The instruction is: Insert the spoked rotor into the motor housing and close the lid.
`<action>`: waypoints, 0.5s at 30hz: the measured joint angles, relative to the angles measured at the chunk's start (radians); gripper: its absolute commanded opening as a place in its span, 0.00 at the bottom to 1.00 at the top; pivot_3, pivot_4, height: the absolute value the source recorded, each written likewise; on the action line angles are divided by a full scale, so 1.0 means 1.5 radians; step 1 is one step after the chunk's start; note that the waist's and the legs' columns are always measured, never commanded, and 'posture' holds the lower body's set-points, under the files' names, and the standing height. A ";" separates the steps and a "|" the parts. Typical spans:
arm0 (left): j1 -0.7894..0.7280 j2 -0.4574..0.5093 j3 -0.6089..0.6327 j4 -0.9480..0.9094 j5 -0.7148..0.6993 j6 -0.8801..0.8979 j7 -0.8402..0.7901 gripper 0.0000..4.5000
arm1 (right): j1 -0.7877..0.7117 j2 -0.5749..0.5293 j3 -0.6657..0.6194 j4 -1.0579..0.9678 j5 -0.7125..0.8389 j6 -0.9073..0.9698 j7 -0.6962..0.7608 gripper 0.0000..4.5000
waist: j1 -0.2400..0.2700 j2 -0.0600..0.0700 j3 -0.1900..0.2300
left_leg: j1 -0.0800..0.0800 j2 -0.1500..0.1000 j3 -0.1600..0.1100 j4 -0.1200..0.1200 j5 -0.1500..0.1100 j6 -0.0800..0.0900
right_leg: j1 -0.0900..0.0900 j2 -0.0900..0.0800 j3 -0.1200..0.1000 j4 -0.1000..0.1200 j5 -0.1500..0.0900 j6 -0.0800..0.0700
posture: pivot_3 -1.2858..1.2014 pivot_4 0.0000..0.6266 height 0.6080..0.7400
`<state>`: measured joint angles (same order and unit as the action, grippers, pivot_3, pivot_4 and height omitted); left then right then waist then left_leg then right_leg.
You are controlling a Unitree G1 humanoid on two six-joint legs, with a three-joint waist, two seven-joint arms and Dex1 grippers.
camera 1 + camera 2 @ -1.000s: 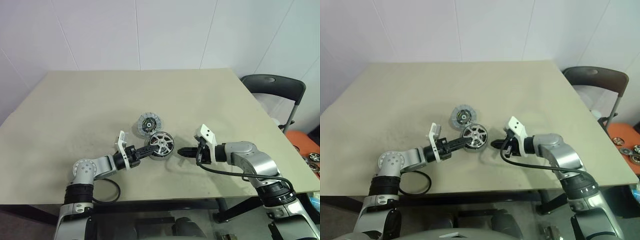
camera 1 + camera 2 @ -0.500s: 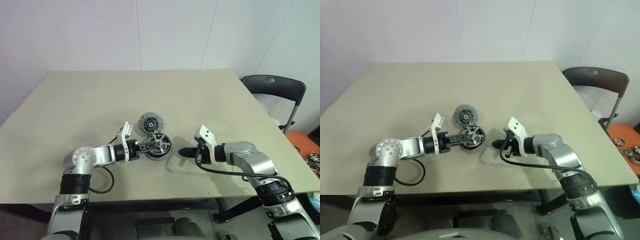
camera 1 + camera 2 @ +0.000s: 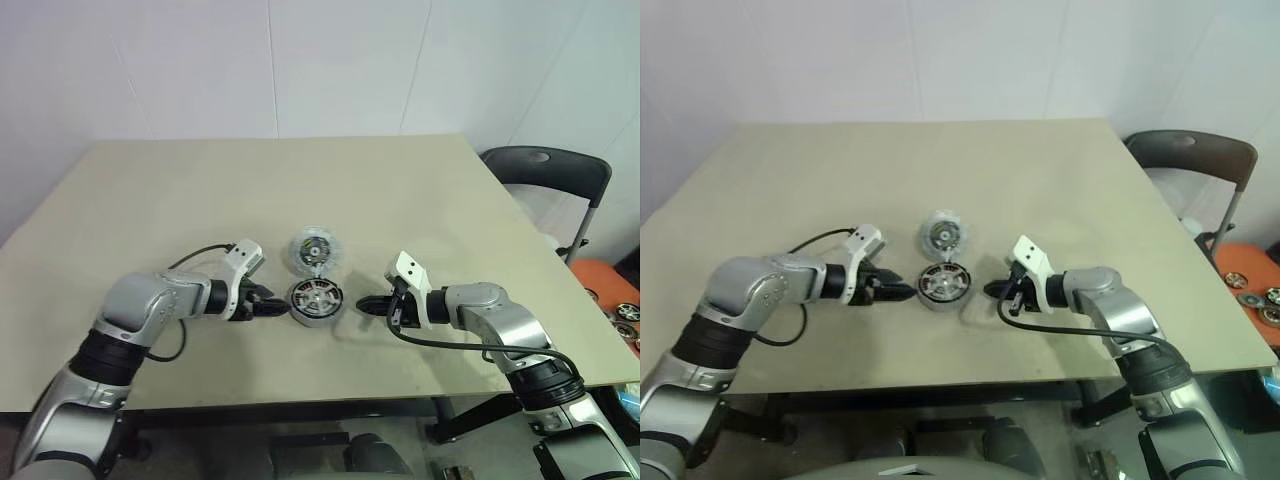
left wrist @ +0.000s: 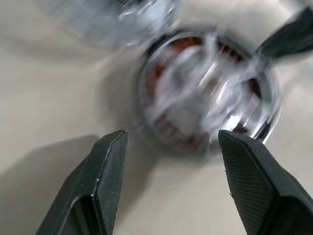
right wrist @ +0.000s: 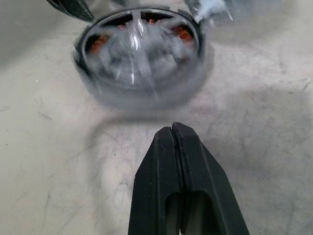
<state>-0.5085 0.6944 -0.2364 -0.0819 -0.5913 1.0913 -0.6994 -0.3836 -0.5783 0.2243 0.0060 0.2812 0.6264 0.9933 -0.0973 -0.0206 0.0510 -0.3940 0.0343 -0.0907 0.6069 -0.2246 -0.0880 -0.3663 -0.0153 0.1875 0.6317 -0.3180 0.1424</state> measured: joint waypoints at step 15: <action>0.039 -0.131 0.105 -0.026 0.023 -0.278 -0.067 0.01 | -0.003 0.005 0.004 0.002 -0.004 -0.001 0.001 0.00 | 0.018 0.000 0.000 | -0.006 0.000 0.000 0.003 0.000 0.000 | -0.002 0.000 0.000 0.001 0.002 0.003 | 0.52 0.00 1.00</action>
<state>-0.4504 0.4971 -0.0789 -0.1211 -0.5573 0.6742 -0.7994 -0.3880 -0.5710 0.2303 0.0093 0.2752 0.6250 0.9947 -0.0705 -0.0205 0.0513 -0.4024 0.0343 -0.0910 0.6111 -0.2247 -0.0875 -0.3700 -0.0153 0.1872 0.6327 -0.3157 0.1462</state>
